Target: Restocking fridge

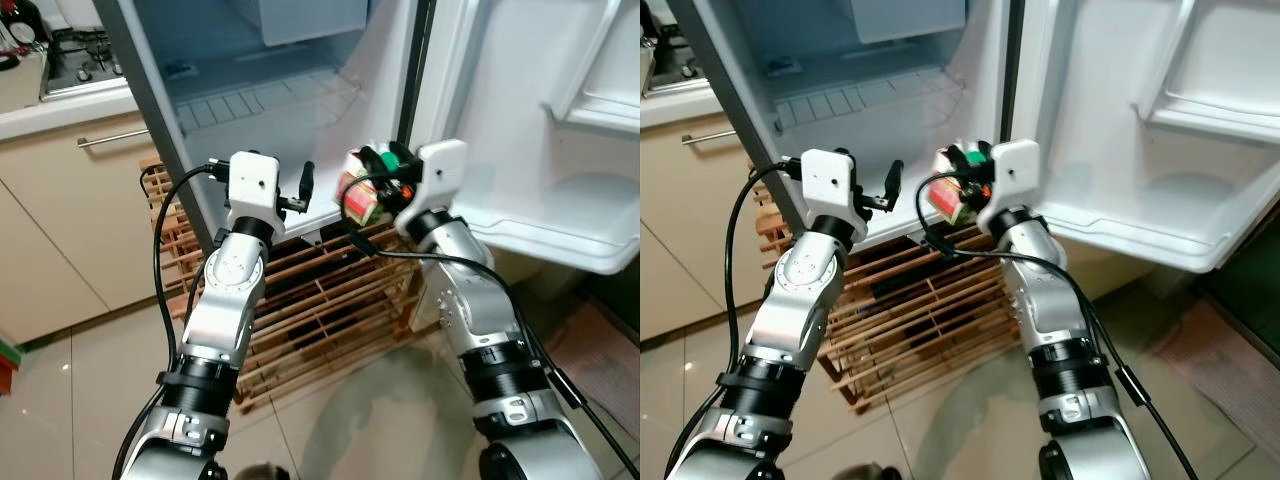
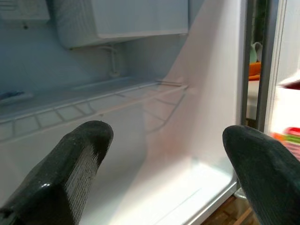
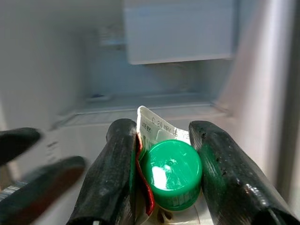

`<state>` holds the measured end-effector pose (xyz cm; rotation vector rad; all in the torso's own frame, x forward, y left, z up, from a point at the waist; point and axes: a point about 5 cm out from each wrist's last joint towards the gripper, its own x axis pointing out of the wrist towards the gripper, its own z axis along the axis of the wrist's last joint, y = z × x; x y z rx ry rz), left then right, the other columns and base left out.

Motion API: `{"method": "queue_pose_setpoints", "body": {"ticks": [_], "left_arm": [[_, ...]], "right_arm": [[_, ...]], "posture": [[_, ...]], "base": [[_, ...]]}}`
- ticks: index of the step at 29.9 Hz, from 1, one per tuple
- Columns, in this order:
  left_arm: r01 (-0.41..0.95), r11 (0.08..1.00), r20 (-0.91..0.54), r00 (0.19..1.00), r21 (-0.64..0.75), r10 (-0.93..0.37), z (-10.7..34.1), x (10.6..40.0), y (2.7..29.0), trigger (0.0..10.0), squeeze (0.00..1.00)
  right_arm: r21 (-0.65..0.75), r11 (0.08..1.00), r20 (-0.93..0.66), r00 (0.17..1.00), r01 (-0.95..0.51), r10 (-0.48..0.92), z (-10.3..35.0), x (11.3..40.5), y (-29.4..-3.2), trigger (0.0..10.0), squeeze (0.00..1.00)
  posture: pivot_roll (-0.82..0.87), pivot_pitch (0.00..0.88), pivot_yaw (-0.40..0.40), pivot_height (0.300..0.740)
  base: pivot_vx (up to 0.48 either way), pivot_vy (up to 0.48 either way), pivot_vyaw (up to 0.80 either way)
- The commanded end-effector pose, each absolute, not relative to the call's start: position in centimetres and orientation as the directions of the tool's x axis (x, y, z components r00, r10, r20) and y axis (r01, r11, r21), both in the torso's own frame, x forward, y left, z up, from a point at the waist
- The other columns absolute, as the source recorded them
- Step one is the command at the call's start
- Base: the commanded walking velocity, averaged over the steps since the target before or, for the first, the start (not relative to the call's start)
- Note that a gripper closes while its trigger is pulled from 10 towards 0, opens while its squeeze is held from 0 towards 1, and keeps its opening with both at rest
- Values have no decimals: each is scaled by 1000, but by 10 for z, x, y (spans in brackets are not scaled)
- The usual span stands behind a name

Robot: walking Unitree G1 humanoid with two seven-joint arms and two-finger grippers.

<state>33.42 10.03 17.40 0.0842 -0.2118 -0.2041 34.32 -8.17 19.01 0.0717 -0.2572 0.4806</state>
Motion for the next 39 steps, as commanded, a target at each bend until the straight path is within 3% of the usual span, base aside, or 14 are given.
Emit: {"method": "queue_pose_setpoints", "body": {"ticks": [1, 24, 31, 39], "left_arm": [[204, 972, 210, 952, 115, -225, 177, 335, 99, 10000, 0], [182, 971, 213, 954, 155, -213, 178, 336, 97, 10000, 0], [176, 975, 206, 957, 139, -202, 180, 337, 99, 10000, 0], [171, 977, 198, 961, 124, -194, 177, 327, 100, 10000, 0]], "right_arm": [[5, 852, 255, 824, -524, 506, 195, 344, -71, 0, 0], [5, 840, 238, 816, -543, 527, 195, 348, -71, 0, 0], [-26, 758, 265, 727, -651, 634, 216, 348, -47, 0, 0], [-102, 729, 232, 696, -677, 679, 220, 354, -44, 0, 0]], "posture": [[-18, 0, 39, 740], [-17, 0, 46, 740], [-15, 0, 58, 740], [5, 41, 36, 740]], "base": [[435, 0, 0], [446, 0, 0], [0, 0, 0], [0, 0, 0]]}}
